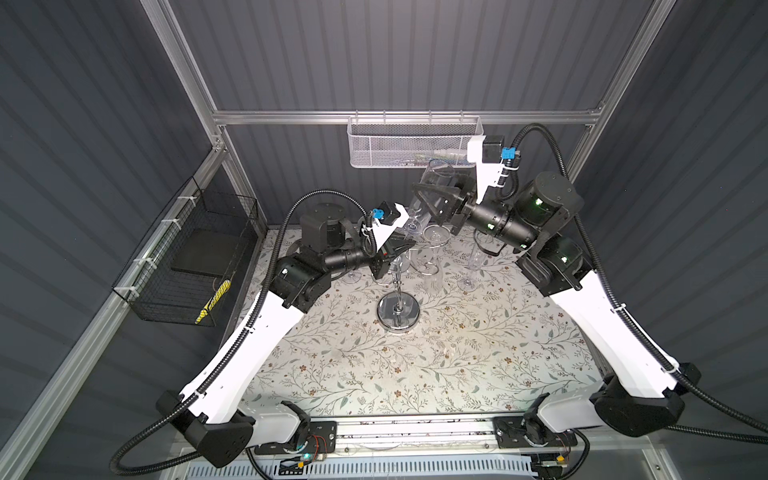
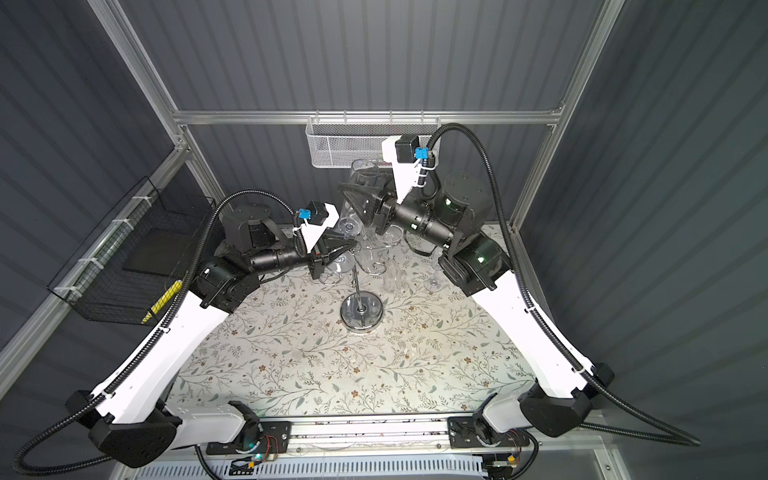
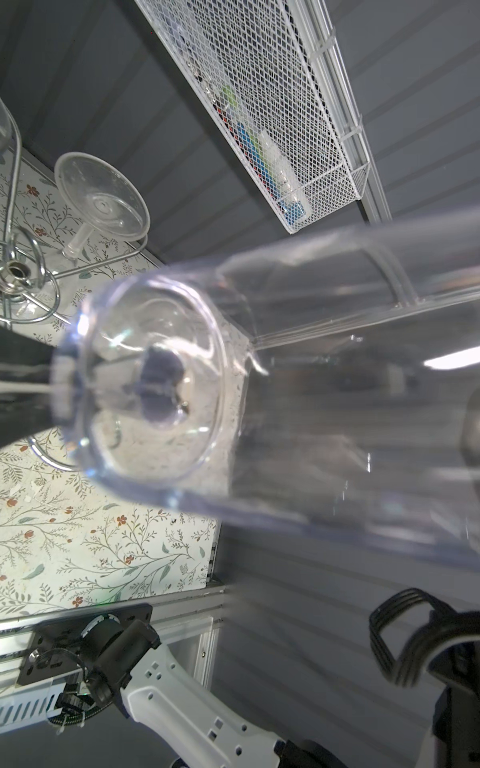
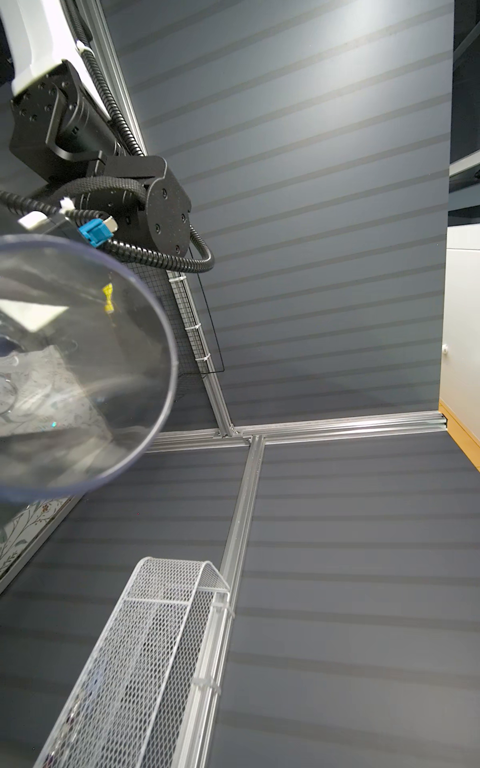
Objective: Take the wine glass off the wine glass rack
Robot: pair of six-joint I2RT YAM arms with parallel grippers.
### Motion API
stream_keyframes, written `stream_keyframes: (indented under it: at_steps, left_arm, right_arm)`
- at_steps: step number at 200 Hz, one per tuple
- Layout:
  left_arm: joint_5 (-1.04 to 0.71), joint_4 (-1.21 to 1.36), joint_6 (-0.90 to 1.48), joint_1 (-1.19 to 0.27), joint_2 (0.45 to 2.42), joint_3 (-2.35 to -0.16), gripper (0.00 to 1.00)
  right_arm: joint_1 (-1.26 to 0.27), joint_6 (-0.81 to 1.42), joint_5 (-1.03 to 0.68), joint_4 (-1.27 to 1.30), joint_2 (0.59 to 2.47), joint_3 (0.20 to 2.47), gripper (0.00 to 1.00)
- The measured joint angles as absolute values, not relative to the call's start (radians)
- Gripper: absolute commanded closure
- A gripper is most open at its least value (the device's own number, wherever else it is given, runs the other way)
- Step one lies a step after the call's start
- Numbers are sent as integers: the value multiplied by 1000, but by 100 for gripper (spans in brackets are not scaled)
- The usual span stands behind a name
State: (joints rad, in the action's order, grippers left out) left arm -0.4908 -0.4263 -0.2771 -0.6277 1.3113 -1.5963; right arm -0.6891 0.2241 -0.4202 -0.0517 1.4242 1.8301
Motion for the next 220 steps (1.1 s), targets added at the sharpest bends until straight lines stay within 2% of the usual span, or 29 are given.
stream_keyframes:
  at_steps: [4, 9, 44, 56, 61, 66, 124, 220]
  left_arm:
    - [-490, -426, -278, -628, 1311, -1596, 100]
    - [-489, -426, -277, -628, 1311, -1596, 95]
    - [-482, -415, -284, -630, 1310, -1596, 38]
    - [-477, -406, -272, -630, 1306, -1594, 22]
    - [-474, -400, -267, -630, 1301, -1592, 9]
    - [-469, -395, -267, -630, 1295, -1587, 1]
    - [-372, -305, -211, -630, 1079, -1450, 0]
    - [-129, -247, -87, -630, 824, -1232, 0]
  right_arm:
    - [-689, 224, -420, -50, 1424, 1828, 65]
    - [-689, 224, -420, -47, 1423, 1826, 66]
    - [-693, 227, -427, -37, 1418, 1806, 68]
    - [-695, 224, -426, -38, 1414, 1800, 68]
    - [-695, 221, -426, -39, 1412, 1798, 68]
    - [-695, 216, -424, -42, 1409, 1797, 68]
    - [-695, 99, -338, -136, 1267, 1762, 69]
    - [-671, -154, 17, -298, 921, 1478, 69]
